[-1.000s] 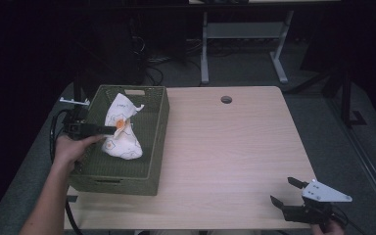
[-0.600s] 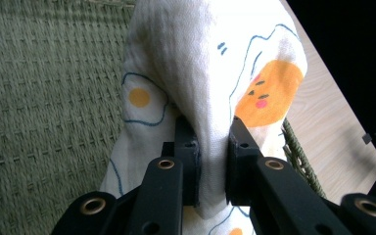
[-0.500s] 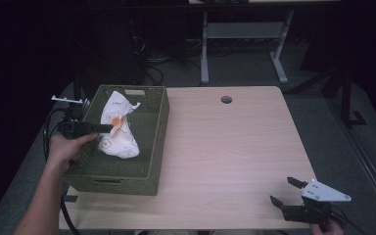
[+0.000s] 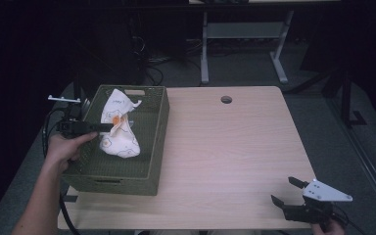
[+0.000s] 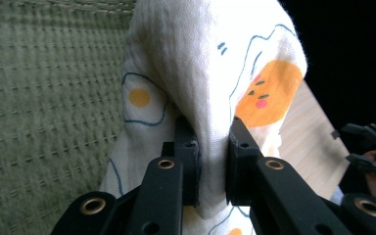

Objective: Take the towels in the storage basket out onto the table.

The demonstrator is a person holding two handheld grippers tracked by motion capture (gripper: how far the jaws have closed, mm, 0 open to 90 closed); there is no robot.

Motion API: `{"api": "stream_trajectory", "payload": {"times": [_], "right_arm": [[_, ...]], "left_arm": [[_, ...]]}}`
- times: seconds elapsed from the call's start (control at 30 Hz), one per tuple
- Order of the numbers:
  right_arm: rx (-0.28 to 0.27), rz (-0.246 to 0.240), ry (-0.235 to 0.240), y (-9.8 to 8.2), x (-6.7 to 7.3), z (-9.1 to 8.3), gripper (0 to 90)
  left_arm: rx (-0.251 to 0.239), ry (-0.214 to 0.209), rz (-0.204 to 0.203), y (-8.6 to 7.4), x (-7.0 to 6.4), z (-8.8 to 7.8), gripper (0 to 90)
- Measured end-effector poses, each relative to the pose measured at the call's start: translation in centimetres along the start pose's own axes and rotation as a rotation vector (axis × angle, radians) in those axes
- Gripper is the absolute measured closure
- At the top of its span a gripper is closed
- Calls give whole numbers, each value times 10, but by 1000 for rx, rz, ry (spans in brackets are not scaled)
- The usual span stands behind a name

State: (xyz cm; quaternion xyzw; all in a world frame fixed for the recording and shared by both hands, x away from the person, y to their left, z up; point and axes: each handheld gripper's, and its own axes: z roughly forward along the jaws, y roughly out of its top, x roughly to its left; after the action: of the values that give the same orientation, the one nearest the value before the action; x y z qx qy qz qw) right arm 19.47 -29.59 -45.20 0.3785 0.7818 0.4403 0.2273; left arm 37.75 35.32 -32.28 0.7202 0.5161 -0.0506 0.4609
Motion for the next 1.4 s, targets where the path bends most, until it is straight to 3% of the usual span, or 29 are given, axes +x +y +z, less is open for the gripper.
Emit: {"api": "stream_trajectory", "payload": {"times": [0.1,0.5,0.77,1.07,1.4], "right_arm": [[2,-4,1,0,1,1,138],[-2,-1,-1,0,0,2,139],[-2,-10,3,1,1,2,138],[-7,-8,3,1,0,0,138],[-10,-10,2,1,0,-1,138]], "left_arm": [[-11,-39,8,1,-4,-2,793],[-16,-68,25,9,-14,-6,793],[-28,-124,33,14,-25,-5,794],[-14,-152,62,22,-39,3,793],[11,-191,95,30,-60,28,793]]}}
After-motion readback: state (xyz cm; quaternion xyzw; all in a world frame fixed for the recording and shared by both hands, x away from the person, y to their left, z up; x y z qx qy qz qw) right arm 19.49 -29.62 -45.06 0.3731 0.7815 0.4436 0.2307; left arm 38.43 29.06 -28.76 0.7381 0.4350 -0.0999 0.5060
